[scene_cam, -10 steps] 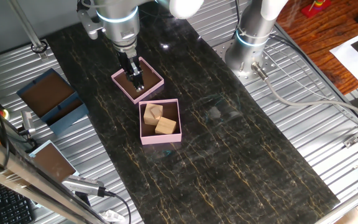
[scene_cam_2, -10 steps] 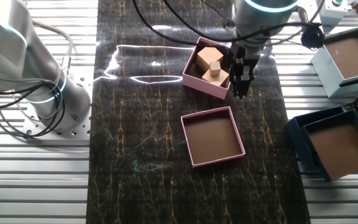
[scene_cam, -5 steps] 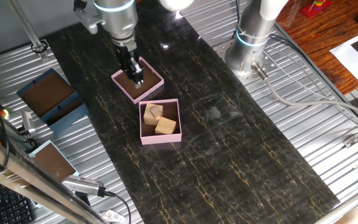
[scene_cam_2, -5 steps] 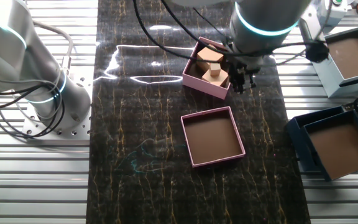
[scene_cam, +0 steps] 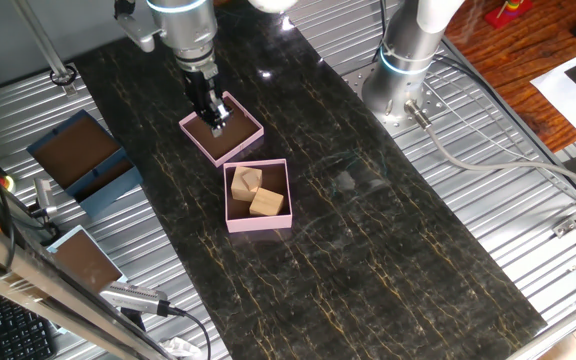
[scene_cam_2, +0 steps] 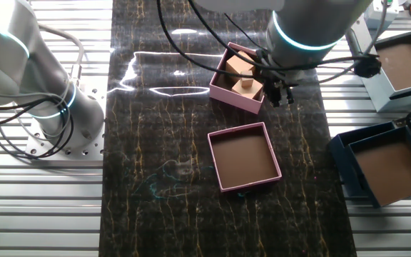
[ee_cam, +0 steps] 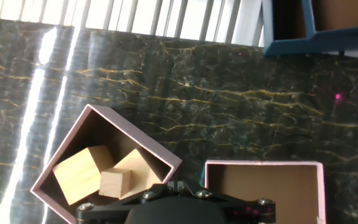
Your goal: Take everything out of the gift box
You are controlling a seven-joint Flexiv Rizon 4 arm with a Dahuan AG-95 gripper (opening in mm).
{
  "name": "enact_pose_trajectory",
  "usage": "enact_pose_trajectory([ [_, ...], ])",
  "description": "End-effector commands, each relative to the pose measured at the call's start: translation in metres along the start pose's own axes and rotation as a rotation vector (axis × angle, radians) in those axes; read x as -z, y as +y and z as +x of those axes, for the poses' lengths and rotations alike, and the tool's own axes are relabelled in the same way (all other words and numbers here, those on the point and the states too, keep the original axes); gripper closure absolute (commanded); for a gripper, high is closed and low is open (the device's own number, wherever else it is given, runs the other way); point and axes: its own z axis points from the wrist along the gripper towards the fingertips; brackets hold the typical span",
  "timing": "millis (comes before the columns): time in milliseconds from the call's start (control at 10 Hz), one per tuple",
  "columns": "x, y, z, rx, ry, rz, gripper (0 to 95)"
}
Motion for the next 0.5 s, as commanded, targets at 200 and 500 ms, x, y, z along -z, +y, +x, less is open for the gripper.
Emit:
enact_pose_trajectory([
  [200,-0.010,0.024,0.004,-0.063,0.039,0.025,95.0],
  [500,-0.020,0.047,-0.001,-0.107,0.080,0.072,95.0],
])
